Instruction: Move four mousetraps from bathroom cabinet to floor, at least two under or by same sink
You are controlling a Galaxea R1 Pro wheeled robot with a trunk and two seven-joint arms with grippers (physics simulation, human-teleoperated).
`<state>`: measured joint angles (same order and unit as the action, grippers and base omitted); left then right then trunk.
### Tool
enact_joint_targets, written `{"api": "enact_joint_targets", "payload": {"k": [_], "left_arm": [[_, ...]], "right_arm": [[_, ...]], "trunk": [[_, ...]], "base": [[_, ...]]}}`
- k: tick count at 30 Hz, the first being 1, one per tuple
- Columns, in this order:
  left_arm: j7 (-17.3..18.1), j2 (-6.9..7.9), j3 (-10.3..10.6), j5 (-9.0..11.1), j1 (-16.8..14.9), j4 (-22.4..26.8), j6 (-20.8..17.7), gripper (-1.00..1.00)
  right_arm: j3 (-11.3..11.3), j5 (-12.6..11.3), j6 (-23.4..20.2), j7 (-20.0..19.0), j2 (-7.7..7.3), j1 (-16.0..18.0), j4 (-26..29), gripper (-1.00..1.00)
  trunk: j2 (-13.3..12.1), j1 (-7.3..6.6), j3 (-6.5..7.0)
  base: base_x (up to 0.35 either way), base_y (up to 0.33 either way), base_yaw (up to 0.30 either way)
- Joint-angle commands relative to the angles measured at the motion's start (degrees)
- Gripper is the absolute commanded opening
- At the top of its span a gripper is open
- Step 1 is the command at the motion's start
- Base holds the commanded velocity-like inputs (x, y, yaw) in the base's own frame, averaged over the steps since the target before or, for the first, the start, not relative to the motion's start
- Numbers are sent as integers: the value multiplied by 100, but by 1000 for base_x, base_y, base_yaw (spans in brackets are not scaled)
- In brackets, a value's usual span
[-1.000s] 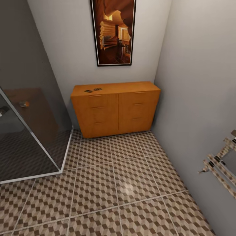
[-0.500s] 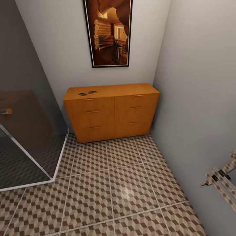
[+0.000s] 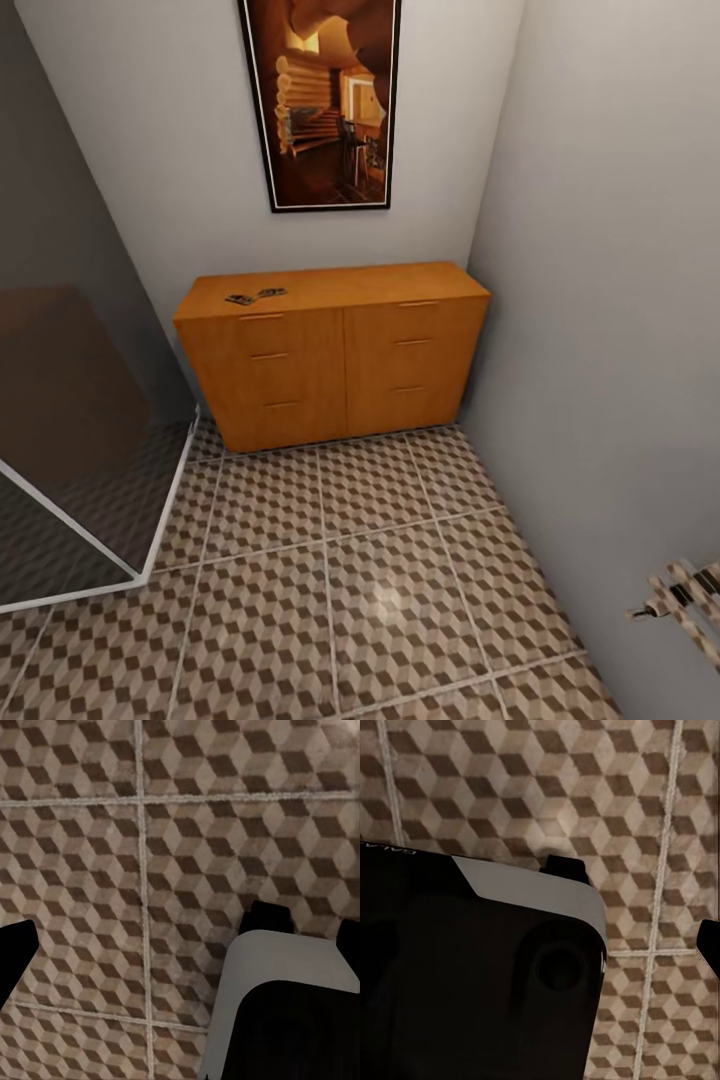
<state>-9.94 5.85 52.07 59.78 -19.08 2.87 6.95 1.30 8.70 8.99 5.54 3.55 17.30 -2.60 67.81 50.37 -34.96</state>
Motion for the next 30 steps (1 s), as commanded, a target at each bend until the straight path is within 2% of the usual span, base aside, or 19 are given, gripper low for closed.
{"api": "enact_joint_targets", "payload": {"k": [1,9,30], "left_arm": [[-34,4,49,40,1,17,5,100],[-42,4,49,45,1,15,8,100],[-43,4,49,51,1,18,8,100]], "right_arm": [[10,49,46,38,-3,10,-27,100],[10,39,303,29,-7,10,-29,100],[10,43,349,30,-4,10,-30,100]], "trunk": [[3,1,2],[3,1,68],[3,1,259]], "base": [[69,-2,0],[21,-1,0],[1,0,0]]}}
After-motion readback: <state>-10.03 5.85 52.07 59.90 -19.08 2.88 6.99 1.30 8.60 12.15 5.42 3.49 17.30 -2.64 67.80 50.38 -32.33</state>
